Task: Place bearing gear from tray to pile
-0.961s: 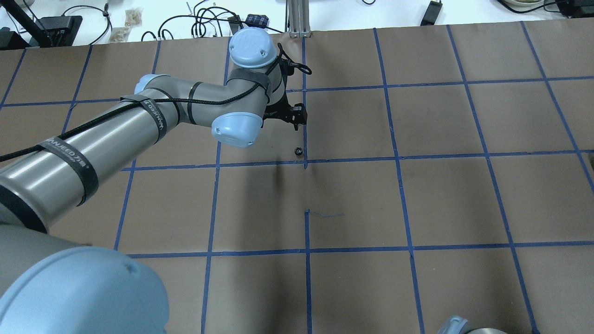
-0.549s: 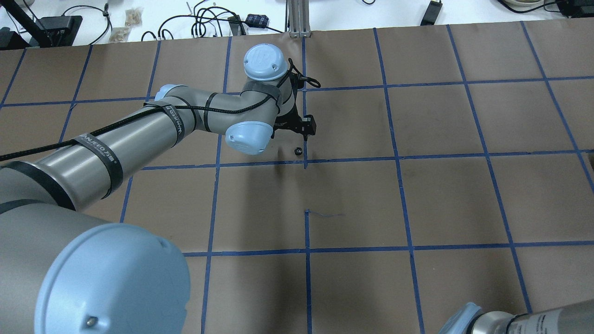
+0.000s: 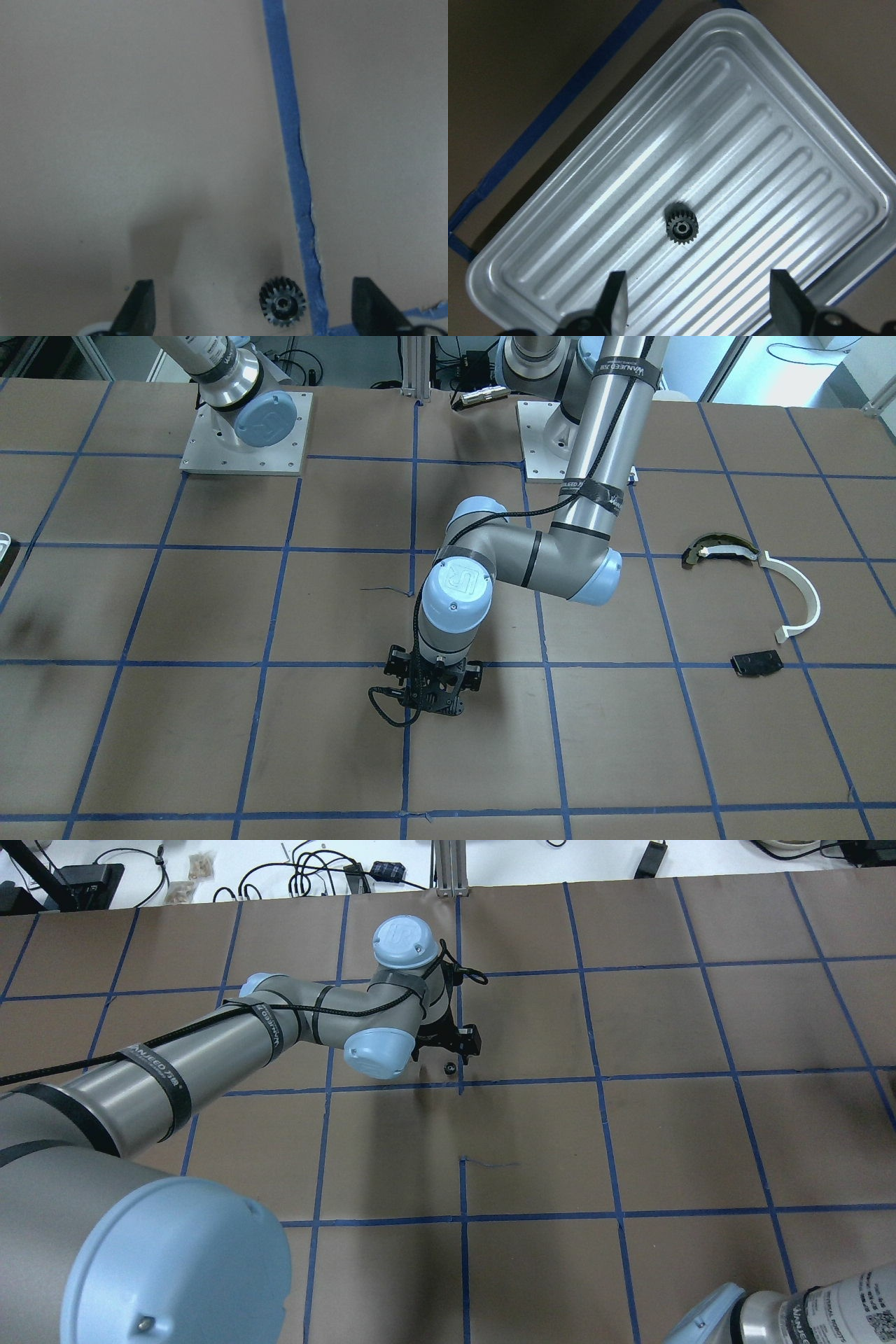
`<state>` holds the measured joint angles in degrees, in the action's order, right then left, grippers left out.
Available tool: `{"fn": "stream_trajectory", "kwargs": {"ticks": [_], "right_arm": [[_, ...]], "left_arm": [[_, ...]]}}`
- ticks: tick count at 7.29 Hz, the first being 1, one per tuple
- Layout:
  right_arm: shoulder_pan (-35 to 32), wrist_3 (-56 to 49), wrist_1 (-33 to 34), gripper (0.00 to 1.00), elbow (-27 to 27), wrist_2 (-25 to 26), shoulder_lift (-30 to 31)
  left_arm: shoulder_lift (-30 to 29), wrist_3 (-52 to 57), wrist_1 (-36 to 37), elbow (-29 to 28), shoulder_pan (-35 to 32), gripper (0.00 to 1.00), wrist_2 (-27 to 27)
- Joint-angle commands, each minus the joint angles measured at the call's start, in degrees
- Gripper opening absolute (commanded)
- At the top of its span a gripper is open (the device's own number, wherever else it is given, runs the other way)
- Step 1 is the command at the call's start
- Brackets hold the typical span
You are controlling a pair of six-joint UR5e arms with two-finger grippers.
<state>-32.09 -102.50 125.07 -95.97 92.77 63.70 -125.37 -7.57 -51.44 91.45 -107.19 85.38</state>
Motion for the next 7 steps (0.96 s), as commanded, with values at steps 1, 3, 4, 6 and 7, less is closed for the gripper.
{"fn": "stream_trajectory", "kwargs": {"ticks": [1, 3, 4, 6, 7], "right_arm": [[0.6, -1.4, 0.9, 0.72, 0.0, -0.4, -2.7], [0.6, -1.9, 0.8, 0.70, -0.1, -0.5, -3.0], [0.6, -2.1, 0.7, 0.67, -0.2, -0.5, -3.3], [0.6, -1.7, 1.0, 0.67, 0.0, -2.6, -3.9], [0.6, -1.7, 0.9, 0.65, -0.2, -2.6, -4.0]], "left_arm": [[-0.1, -0.2, -0.7, 0.0, 0.1, 0.98, -1.4], [-0.1, -0.2, -2.3, 0.0, 0.0, 0.89, -1.4], [-0.2, -0.2, -2.6, 0.1, 0.0, 0.86, -1.4], [-0.8, -0.2, -2.4, -0.4, -1.5, 0.85, -1.3], [-0.9, -0.2, -2.4, -0.7, -1.6, 0.72, -1.1]]}}
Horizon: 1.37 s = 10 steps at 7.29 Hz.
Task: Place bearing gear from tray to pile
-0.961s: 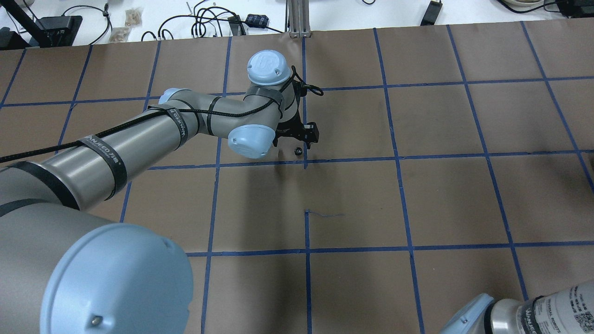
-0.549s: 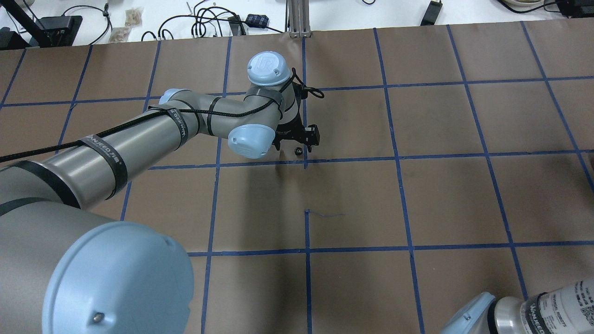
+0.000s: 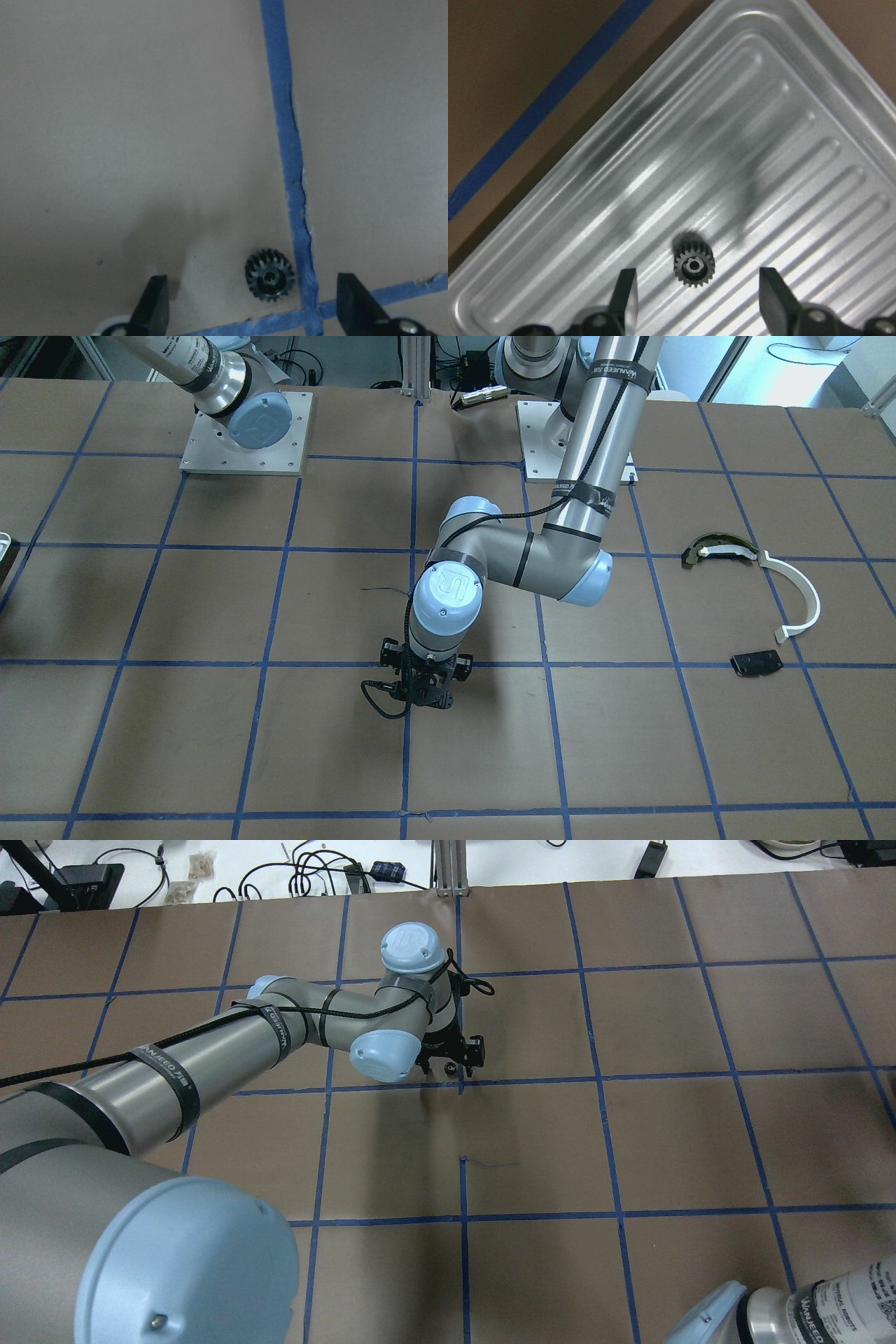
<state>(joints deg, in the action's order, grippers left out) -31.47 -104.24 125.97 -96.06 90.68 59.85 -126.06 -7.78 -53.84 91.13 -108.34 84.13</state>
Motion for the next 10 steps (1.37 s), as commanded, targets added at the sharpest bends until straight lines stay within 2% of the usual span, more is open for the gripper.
{"fn": "stream_trajectory", "kwargs": {"ticks": [1, 2, 3, 6, 7, 8, 9, 10], "right_arm": [[0.0, -0.2, 0.1, 0.64, 0.0, -0.5, -0.5], [0.0, -0.3, 0.2, 0.63, 0.0, -0.6, -1.0], [0.0, -0.8, 0.9, 0.61, 0.2, -0.3, -1.6], [0.0, -1.2, 1.0, 0.57, 0.0, -0.3, -1.8], [0.0, -1.2, 1.0, 0.49, 0.0, -0.2, -1.8], [0.0, -1.4, 1.0, 0.31, 0.0, -0.2, -1.8], [-0.1, -3.8, 1.0, 0.24, 0.1, -0.2, -1.7], [-0.1, -4.0, 0.9, 0.23, 0.0, -0.2, -1.7]], "left_arm": [[-0.3, 0.0, 0.0, -0.3, -0.5, 0.47, 0.3], [-0.4, 0.0, 0.0, -0.3, -0.5, 0.13, 0.6], [-0.4, 0.2, 0.1, -0.4, -0.5, 0.00, 0.6], [1.6, 2.5, -0.1, -1.0, 0.3, 0.00, 0.8], [2.6, 4.2, -3.5, -2.3, 3.3, 0.00, 0.9], [4.3, 7.6, -8.3, -4.1, 7.7, 0.00, 0.9], [6.7, 10.6, -12.0, -4.7, 13.4, 0.00, 1.0], [8.8, 16.1, -15.0, -4.5, 19.9, 0.00, 1.7]]}}
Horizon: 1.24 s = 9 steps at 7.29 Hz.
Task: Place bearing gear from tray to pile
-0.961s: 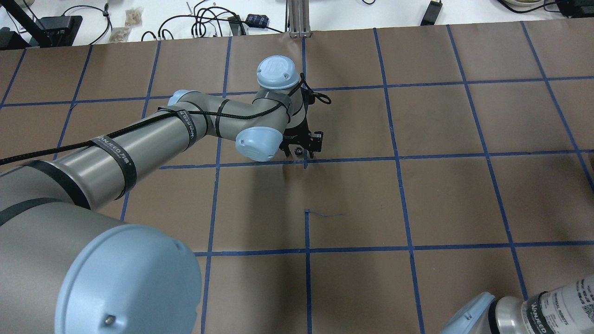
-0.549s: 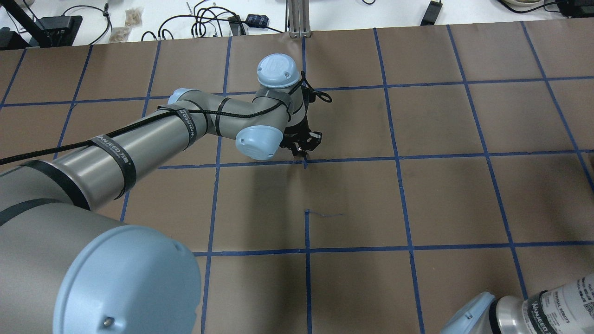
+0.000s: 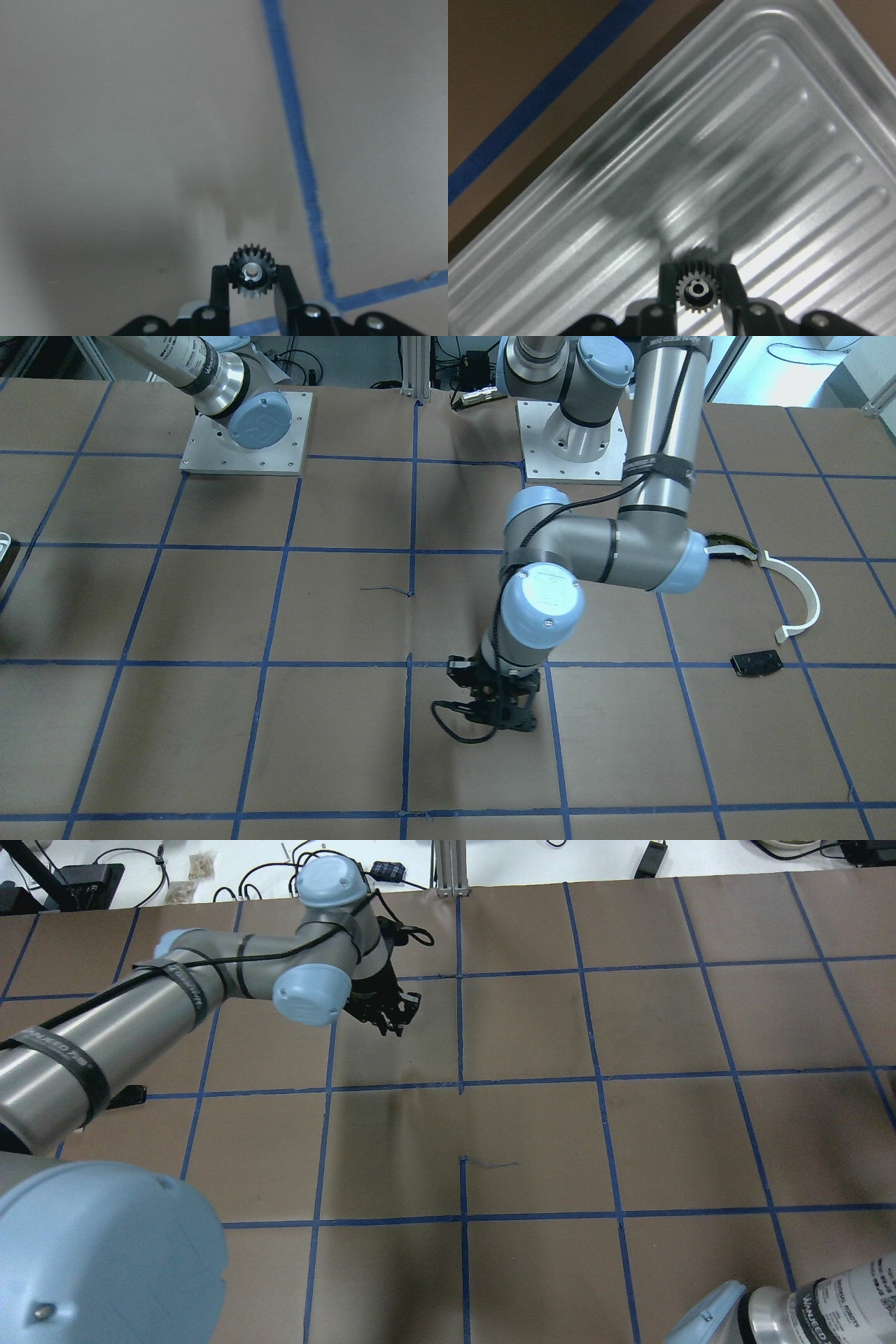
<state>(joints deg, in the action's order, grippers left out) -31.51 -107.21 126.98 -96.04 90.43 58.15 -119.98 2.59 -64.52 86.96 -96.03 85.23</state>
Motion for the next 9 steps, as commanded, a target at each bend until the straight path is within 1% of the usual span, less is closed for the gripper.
{"fn": "stream_trajectory", "kwargs": {"ticks": [1, 2, 3, 4, 5, 7, 8, 9], "right_arm": [[0.0, -0.4, -0.2, 0.23, 0.1, 0.1, 0.1], [0.0, -0.2, -0.6, 0.23, 0.4, 0.8, 0.8], [-0.5, 0.7, -1.3, 0.23, 0.5, 0.9, 2.8], [-1.3, 1.9, -4.6, 0.23, 0.6, 0.7, 6.0], [-4.0, 5.3, -8.4, 0.23, 0.6, 1.1, 10.4], [-10.3, 18.6, -20.4, 0.23, 0.4, 3.2, 18.8], [-14.7, 26.2, -26.7, 0.24, 0.5, 3.2, 22.6], [-20.3, 34.3, -31.3, 0.24, 0.5, 3.3, 26.0]], "left_arm": [[4.6, 12.2, -6.7, 0.7, 13.8, 0.00, 2.8], [6.1, 19.0, -9.2, 1.7, 19.2, 0.00, 7.6], [7.1, 22.1, -9.8, 3.7, 24.9, 0.00, 7.8], [8.0, 29.0, -9.3, 6.1, 30.4, 0.00, 7.9], [8.8, 36.5, -8.9, 8.0, 35.6, 0.00, 8.0], [9.2, 44.9, -9.0, 10.1, 45.6, 0.00, 8.1], [9.2, 45.3, -8.8, 11.5, 48.4, 0.00, 9.4], [8.0, 45.9, -6.3, 12.1, 49.2, 0.00, 12.4]]}}
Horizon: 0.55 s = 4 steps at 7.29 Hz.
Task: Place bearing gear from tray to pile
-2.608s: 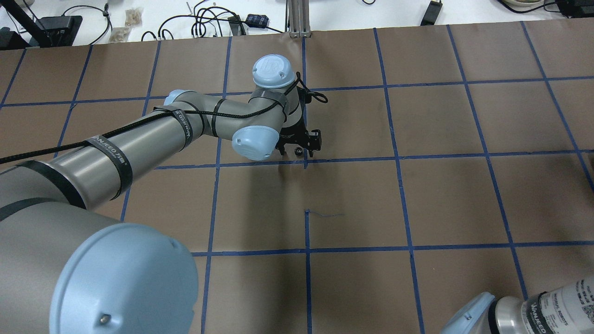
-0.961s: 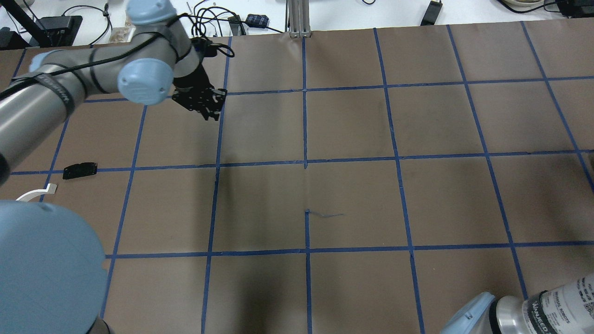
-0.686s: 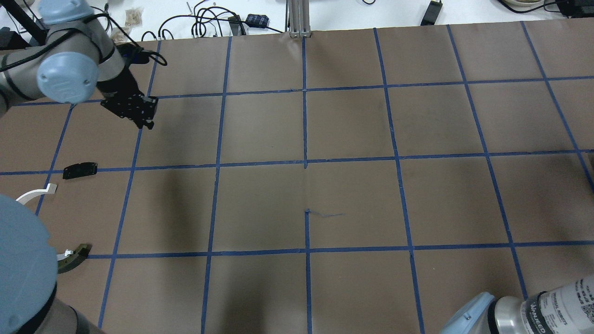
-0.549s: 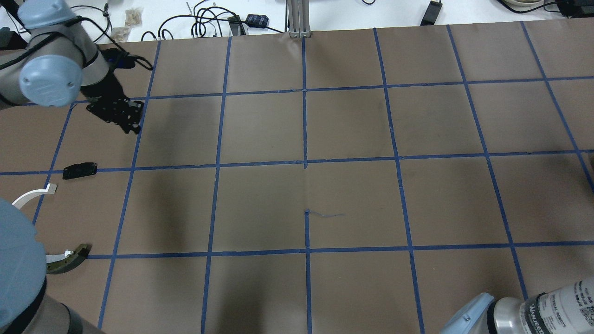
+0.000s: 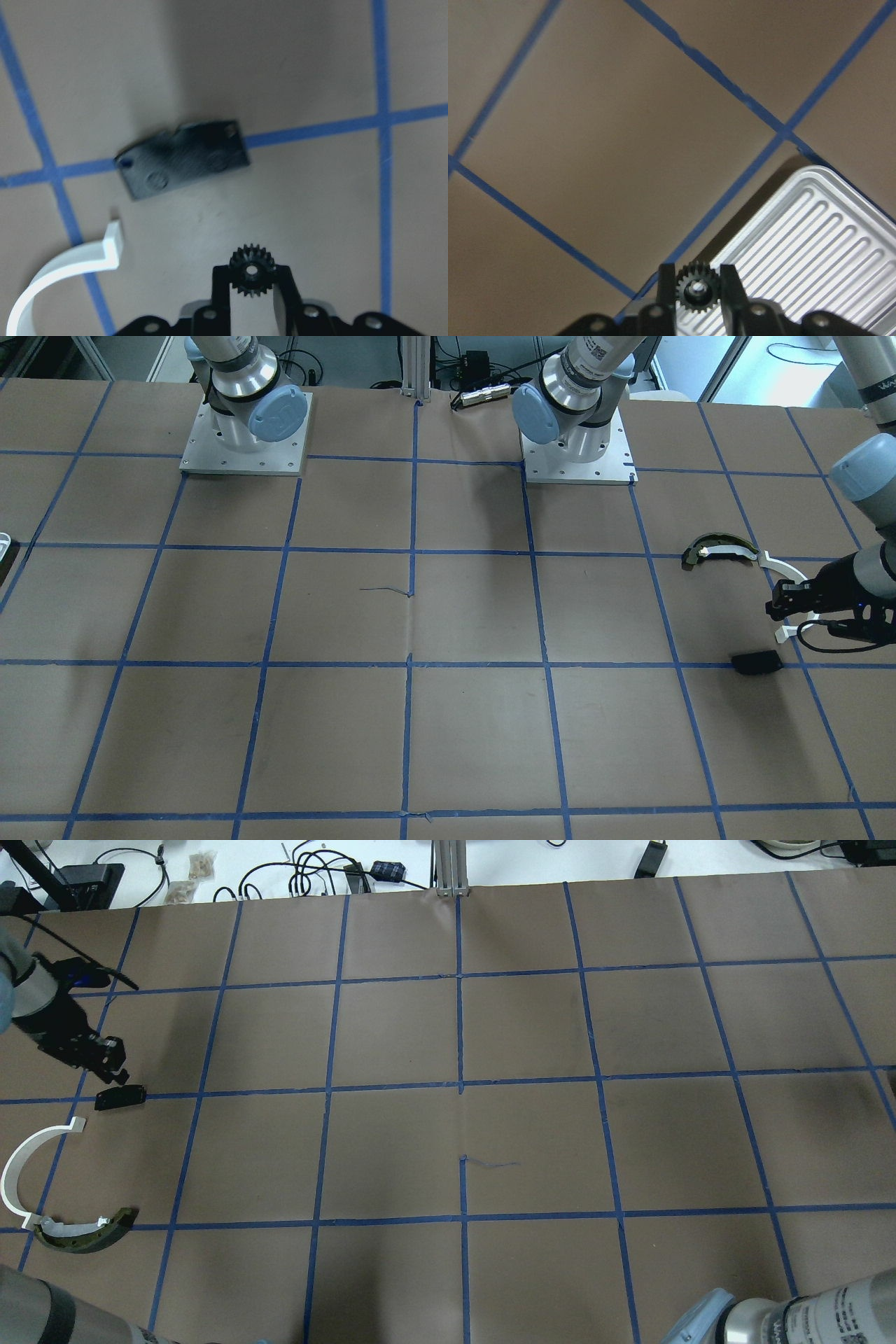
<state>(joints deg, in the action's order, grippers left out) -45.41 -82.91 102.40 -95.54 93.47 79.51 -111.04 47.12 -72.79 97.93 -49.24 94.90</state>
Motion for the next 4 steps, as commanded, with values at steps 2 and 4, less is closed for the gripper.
{"fn": "stream_trajectory", "kwargs": {"ticks": [2, 4], "right_arm": [[-18.1, 28.0, -12.0, 0.24, 0.0, -0.6, 7.8], [-31.2, 49.3, -12.4, 0.25, -0.1, -4.9, 7.6]], "left_arm": [[-2.5, 1.4, 7.5, 4.6, 2.5, 0.00, 2.8], [-3.9, 1.8, 9.9, 5.9, 2.5, 0.00, 2.9]]}}
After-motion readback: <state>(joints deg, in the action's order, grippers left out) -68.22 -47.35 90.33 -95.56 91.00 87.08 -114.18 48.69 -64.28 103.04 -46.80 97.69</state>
